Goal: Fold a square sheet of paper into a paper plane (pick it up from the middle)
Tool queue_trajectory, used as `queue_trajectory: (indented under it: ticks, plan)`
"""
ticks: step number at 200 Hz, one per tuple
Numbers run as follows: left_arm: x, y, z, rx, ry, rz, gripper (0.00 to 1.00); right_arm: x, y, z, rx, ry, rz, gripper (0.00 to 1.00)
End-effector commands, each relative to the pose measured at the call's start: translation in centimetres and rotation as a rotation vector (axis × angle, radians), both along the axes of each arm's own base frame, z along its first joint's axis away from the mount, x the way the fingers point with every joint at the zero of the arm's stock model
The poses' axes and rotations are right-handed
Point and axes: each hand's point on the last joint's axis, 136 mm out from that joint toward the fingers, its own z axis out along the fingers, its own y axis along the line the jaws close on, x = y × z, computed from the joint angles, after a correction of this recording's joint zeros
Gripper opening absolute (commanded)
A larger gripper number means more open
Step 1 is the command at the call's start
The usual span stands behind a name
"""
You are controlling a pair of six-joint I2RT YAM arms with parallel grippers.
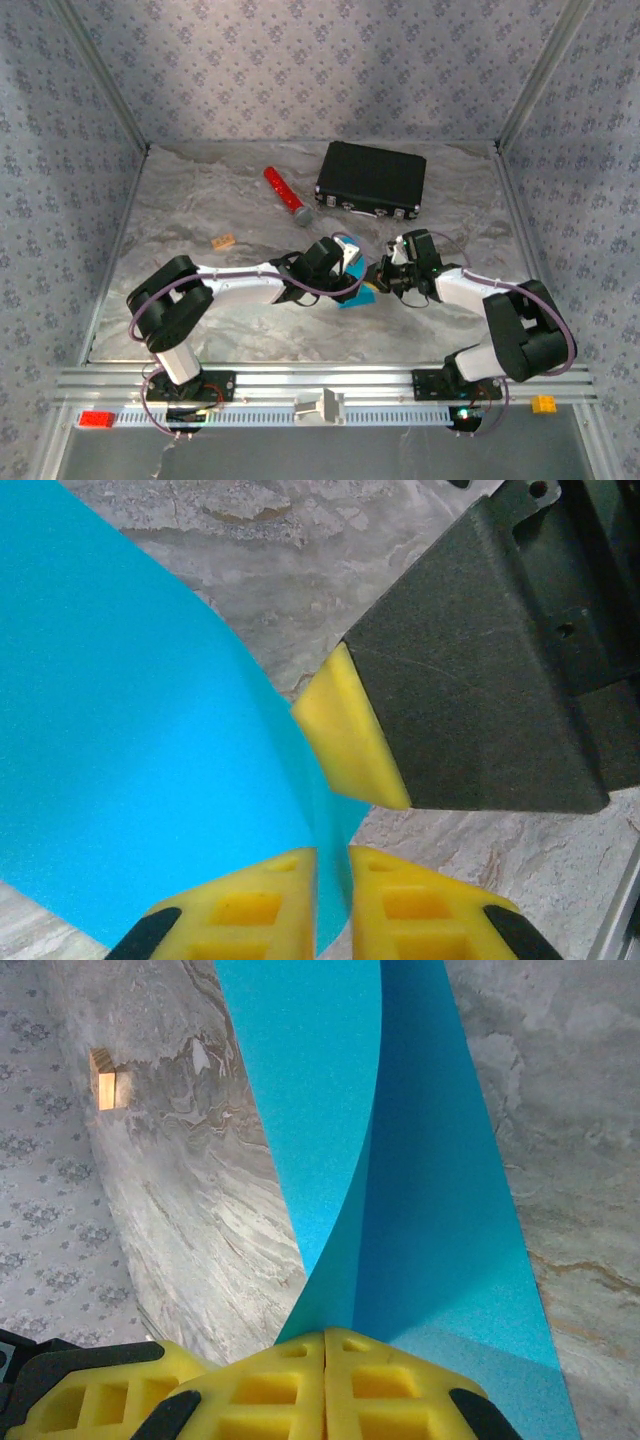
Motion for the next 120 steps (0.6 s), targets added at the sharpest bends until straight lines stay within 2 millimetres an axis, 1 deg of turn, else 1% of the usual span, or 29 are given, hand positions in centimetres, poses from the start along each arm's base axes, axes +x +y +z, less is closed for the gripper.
queue_trajectory:
  ticks: [1,70,120]
  plan:
    - [0.59,-0.05,0.38,-0.002,-0.013,0.021,0.17,-0.11,0.24,-0.03,0.012,0.013,0.003,0.08]
    - [1.14,-0.59,-0.15,-0.017,-0.014,0.042,0.17,-0.22,0.01,-0.47,0.004,0.022,-0.003,0.08]
    - [1.39,-0.58,-0.36,-0.013,-0.021,0.047,0.16,-0.25,-0.13,-0.57,0.005,0.025,-0.006,0.08]
